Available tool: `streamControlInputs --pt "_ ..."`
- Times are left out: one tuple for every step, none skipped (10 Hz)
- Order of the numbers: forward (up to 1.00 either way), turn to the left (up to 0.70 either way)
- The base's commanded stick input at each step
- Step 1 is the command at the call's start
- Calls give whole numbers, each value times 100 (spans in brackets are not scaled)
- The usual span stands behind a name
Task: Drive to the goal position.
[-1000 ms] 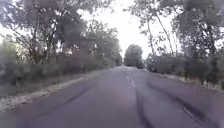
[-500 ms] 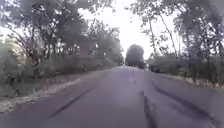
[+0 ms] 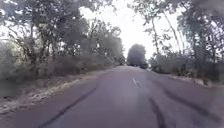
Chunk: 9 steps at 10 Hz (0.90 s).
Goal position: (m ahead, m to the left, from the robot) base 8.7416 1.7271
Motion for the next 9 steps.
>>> streamControlInputs --pt "100 -40" --pt "100 -40" --pt "100 -40" --pt "100 -32" --pt "100 -3" --pt "100 0" --pt "100 0" --pt "100 0" --pt "100 0"
